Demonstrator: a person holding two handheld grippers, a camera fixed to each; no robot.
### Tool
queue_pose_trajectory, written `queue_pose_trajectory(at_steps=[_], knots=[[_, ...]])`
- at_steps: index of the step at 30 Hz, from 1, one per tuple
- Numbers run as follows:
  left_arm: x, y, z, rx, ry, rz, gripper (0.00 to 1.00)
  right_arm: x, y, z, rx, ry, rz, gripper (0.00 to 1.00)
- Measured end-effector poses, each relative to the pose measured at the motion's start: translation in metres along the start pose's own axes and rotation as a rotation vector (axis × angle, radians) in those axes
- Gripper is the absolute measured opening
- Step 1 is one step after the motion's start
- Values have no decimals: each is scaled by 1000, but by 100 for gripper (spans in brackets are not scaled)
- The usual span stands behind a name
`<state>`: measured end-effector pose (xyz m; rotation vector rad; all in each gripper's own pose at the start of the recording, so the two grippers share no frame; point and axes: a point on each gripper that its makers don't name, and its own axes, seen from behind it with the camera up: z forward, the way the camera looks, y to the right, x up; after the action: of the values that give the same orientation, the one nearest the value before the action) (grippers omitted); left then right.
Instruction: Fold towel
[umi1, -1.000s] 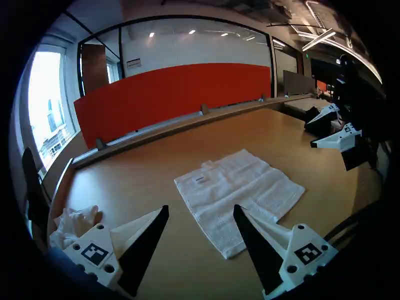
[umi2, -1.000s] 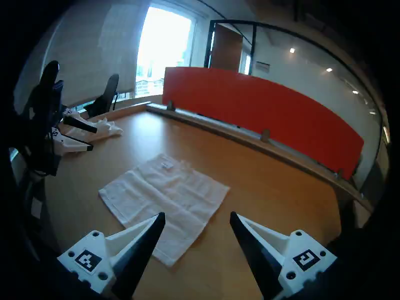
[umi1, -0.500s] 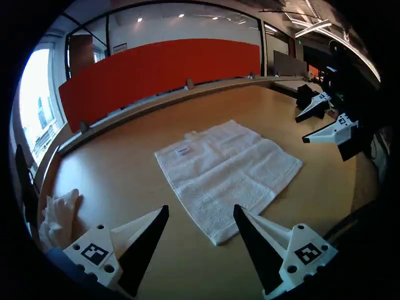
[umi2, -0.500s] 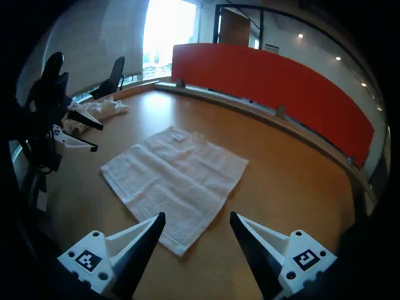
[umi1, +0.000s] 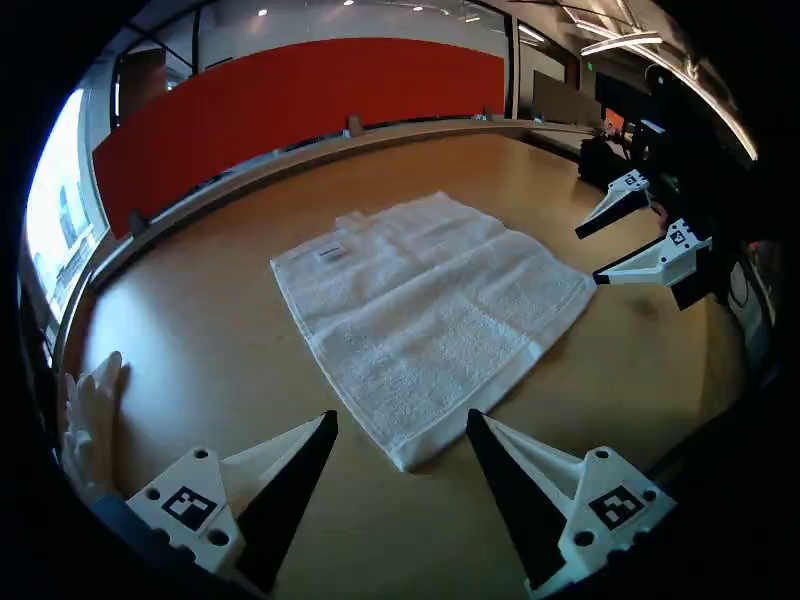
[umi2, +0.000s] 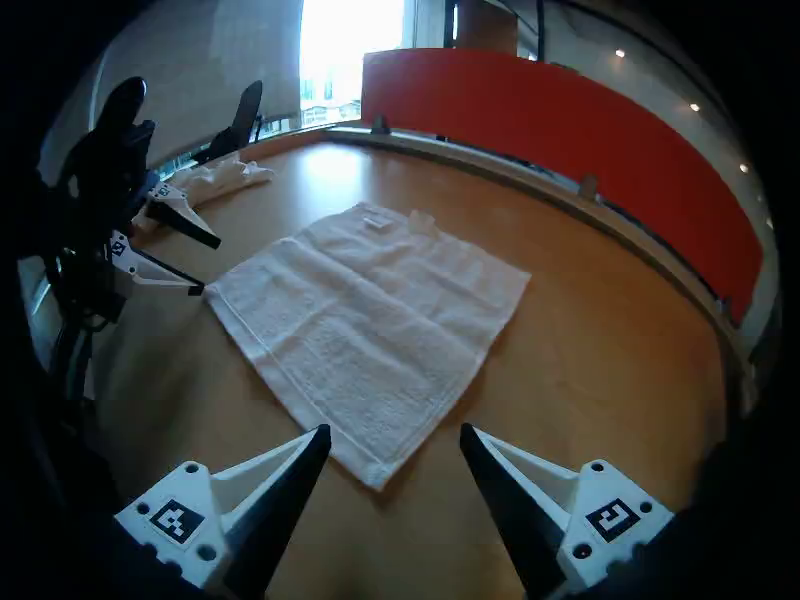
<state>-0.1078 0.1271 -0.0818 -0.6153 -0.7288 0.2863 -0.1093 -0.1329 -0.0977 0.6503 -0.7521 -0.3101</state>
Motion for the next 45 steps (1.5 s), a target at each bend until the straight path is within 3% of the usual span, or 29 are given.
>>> queue_pose_trajectory(at_steps=[15, 31, 39, 45], knots=[[-24, 9, 16, -36, -96, -7, 96, -19, 0, 8, 33, -55, 3, 99], [-30, 11, 20, -33, -142, -18, 95, -30, -3, 13, 57, -84, 0, 86], [-30, 12, 19, -30, -130, -19, 93, -31, -7, 13, 68, -90, -12, 69], [-30, 14, 18, -32, -137, -20, 80, -31, -7, 13, 69, -92, -11, 46]])
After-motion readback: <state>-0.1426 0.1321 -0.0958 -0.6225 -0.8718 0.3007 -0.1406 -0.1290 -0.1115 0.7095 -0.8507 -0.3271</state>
